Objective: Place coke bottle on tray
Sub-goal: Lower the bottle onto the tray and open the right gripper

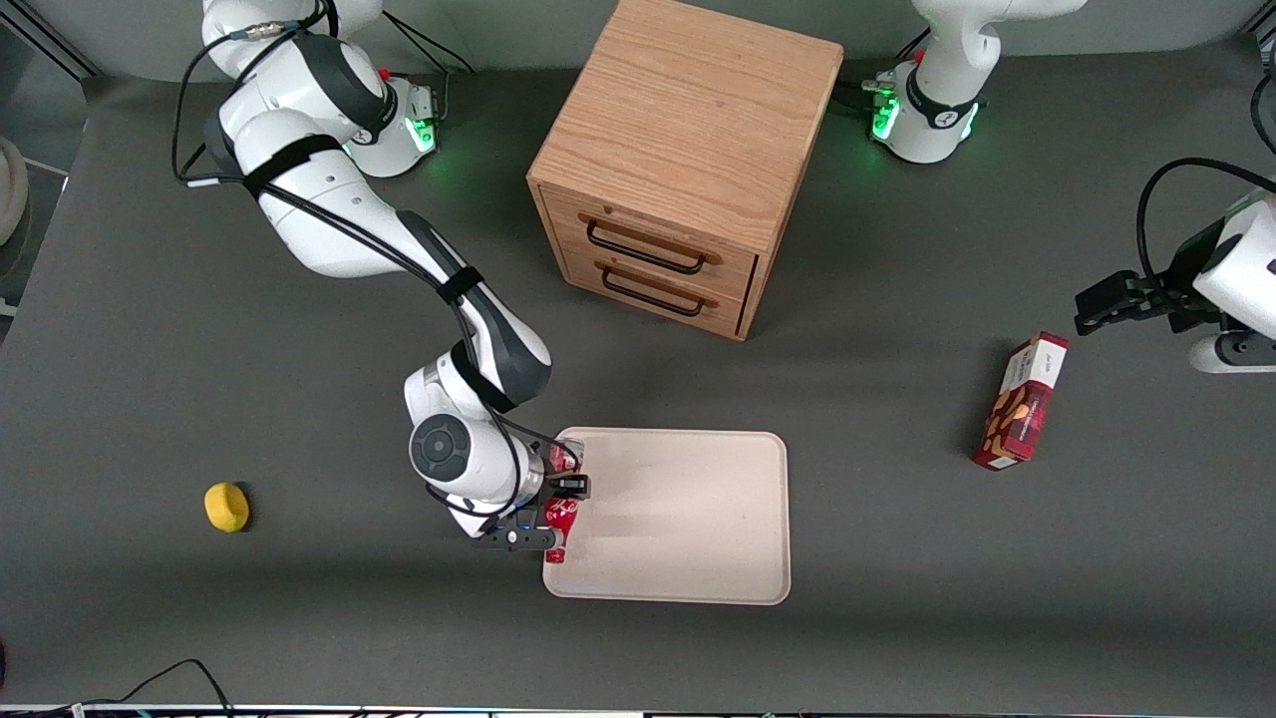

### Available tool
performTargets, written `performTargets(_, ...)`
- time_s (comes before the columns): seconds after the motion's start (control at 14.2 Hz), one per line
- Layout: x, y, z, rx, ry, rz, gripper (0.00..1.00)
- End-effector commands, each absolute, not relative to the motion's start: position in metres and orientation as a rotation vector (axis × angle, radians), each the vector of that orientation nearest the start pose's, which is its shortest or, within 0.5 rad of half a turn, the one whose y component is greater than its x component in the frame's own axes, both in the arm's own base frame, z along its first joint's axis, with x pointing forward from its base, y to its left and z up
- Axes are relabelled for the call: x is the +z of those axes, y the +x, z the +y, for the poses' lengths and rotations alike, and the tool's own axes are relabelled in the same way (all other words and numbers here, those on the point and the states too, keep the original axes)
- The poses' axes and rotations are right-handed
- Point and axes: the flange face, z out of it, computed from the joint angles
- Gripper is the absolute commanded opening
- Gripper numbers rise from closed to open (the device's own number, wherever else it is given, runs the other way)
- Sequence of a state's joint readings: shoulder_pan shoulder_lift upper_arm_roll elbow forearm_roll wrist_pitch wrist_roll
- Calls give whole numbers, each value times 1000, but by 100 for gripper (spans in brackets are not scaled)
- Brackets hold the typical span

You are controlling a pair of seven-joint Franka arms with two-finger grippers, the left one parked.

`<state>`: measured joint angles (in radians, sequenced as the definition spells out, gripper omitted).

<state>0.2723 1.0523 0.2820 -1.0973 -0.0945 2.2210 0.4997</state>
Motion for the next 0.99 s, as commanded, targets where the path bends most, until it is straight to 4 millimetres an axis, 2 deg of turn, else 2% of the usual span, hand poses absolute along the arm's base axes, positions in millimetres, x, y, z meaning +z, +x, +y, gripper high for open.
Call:
performTargets(0.0,192,705,352,-79,-2974,-12,0)
performTargets(0.28,186,704,351,-76,-2973,-8,0)
performTargets(0.35,184,704,352,-77,-2972,4,38)
performTargets(0.42,182,704,351,-82,-2972,4,99)
performTargets(0.92,182,702,355,-94,-2977,-12,100)
